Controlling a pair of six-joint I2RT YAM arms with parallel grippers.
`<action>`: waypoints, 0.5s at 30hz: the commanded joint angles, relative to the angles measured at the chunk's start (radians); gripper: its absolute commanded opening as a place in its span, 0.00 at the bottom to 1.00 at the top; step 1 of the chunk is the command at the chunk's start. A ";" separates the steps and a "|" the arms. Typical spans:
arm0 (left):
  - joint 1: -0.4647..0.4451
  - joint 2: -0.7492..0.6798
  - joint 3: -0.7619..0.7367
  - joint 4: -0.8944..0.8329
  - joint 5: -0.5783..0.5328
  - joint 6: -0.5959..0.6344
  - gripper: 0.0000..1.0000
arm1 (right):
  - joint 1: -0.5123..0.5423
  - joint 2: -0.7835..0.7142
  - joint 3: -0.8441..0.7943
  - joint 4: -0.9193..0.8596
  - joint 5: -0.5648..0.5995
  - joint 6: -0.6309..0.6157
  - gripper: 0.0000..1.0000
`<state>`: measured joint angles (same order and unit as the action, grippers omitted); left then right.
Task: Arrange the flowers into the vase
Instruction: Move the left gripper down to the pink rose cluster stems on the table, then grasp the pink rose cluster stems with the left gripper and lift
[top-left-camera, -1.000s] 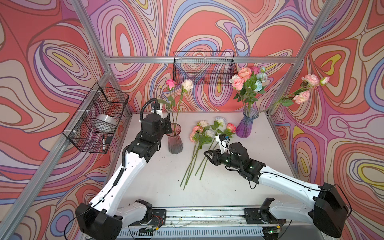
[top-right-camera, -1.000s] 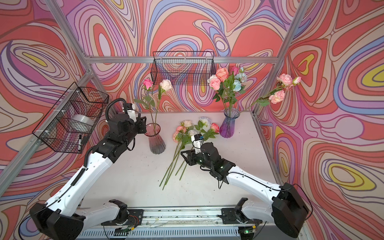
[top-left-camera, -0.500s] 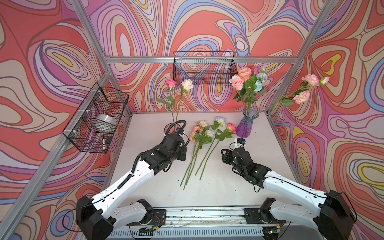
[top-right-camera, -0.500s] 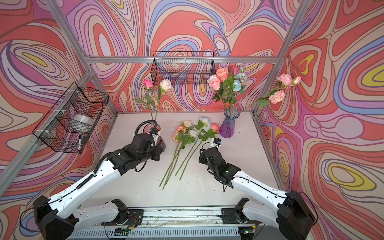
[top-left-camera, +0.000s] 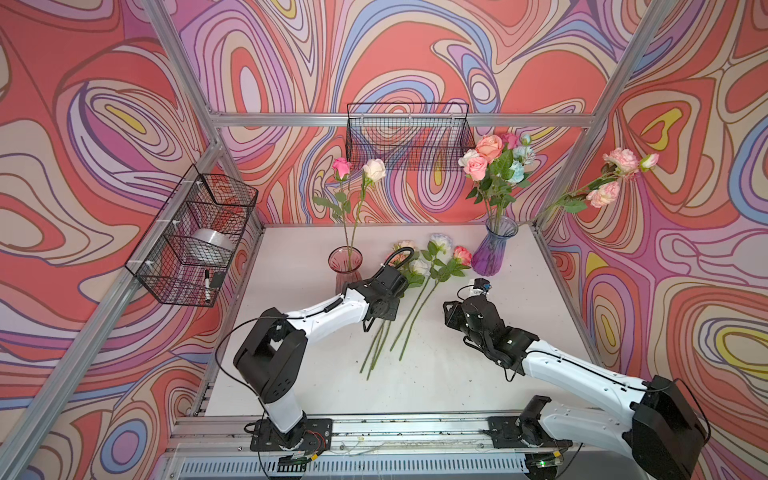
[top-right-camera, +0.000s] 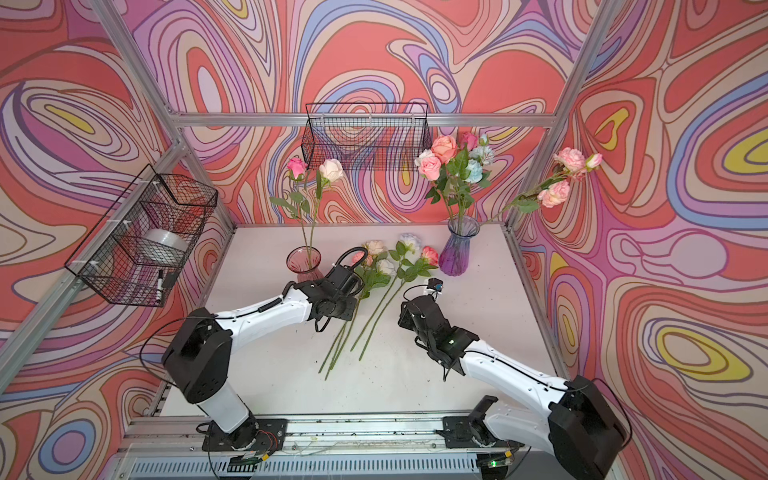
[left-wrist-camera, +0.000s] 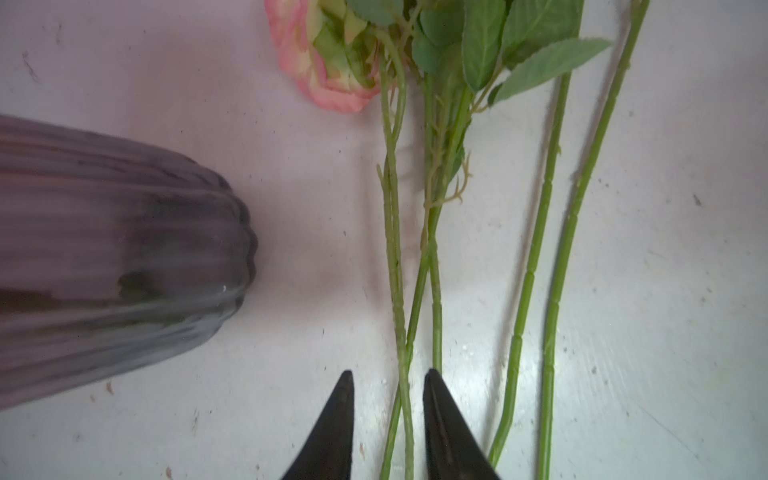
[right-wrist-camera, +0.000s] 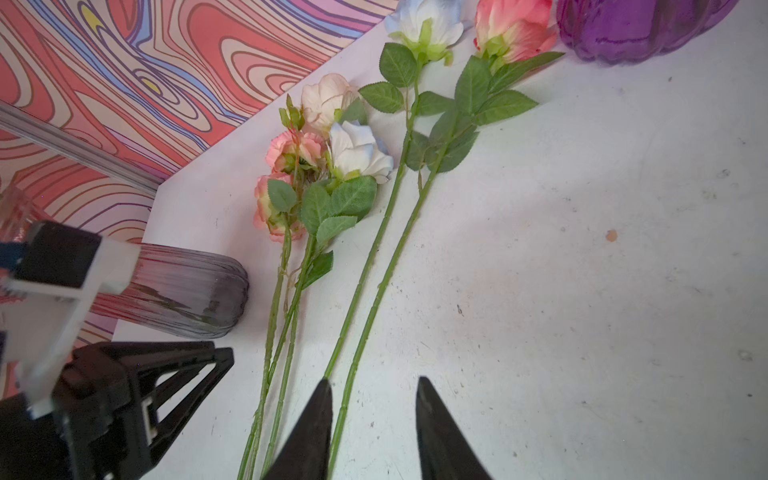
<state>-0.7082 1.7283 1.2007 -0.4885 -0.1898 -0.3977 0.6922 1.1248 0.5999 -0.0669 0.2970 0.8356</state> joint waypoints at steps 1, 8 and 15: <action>-0.007 0.069 0.079 -0.008 -0.078 -0.027 0.33 | -0.006 -0.017 -0.015 0.003 -0.013 -0.024 0.35; -0.007 0.174 0.149 -0.008 -0.109 -0.027 0.35 | -0.010 -0.010 -0.015 0.022 -0.039 -0.042 0.36; -0.001 0.255 0.203 -0.028 -0.176 0.001 0.34 | -0.013 0.002 -0.006 0.023 -0.051 -0.049 0.38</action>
<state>-0.7078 1.9533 1.3716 -0.4824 -0.3080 -0.4038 0.6861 1.1221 0.5976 -0.0532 0.2546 0.8013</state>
